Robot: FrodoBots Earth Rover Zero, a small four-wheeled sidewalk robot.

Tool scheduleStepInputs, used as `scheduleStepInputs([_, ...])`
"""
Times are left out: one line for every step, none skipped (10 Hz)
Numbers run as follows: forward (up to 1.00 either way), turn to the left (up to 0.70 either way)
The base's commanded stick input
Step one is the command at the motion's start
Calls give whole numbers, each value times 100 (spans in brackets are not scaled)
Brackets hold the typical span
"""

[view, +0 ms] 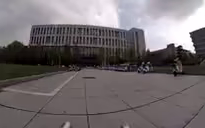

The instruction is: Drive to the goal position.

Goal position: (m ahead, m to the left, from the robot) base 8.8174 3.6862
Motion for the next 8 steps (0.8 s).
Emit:
scheduleStepInputs([70, 0])
scheduleStepInputs([70, 0])
scheduleStepInputs([70, 0])
scheduleStepInputs([70, 0])
scheduleStepInputs([70, 0])
scheduleStepInputs([70, 0])
scheduleStepInputs([70, 0])
scheduleStepInputs([70, 0])
